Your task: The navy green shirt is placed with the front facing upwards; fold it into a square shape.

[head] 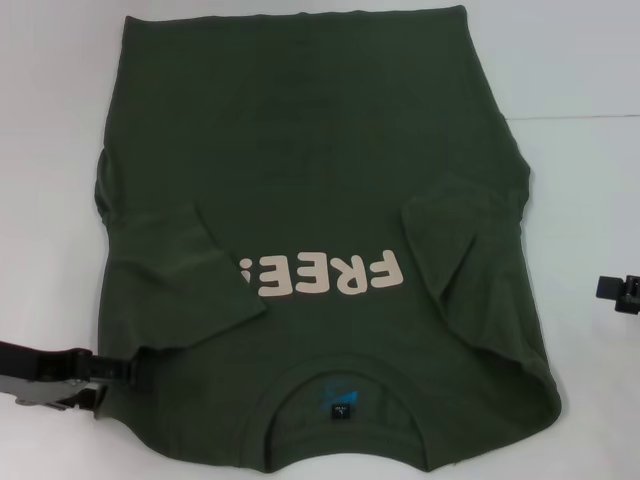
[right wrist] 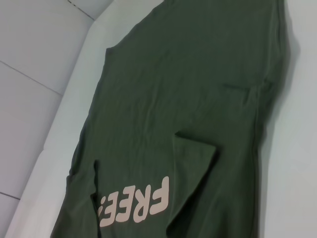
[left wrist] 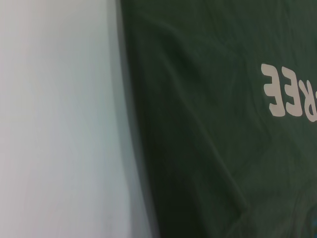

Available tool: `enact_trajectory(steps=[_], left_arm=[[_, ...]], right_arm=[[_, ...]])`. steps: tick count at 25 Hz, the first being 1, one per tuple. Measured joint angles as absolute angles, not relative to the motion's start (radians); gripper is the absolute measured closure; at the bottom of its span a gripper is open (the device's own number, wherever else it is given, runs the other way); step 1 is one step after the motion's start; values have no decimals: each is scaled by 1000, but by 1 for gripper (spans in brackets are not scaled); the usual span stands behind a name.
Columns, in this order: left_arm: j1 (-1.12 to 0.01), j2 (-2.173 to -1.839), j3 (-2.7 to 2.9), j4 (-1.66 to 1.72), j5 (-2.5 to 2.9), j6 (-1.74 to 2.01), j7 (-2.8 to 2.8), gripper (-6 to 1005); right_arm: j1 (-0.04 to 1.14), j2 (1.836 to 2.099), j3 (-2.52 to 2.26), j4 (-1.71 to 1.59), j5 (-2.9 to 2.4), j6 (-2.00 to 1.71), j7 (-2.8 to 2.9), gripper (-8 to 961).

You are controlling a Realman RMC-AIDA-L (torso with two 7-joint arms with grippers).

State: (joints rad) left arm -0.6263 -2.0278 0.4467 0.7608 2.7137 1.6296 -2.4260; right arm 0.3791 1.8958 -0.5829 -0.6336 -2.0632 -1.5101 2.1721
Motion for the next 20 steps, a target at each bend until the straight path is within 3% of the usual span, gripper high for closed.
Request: enact_trajectory(steps=[14,16,20], left_arm=[[-641,-2035,481,759,2714,1614,-2420,88],[-640,-2036,489,758,2714,1614,-2420,310],[-640,-2040,495,763,2714,1612,-2419,453]], right_arm=[[382,1894,-583,-634,-2063,-1502,2177,264],[382,1894,-583,-634,-2063,-1502,2177,264],[382,1895,-583,-634,-2062,-1505,2177,265]])
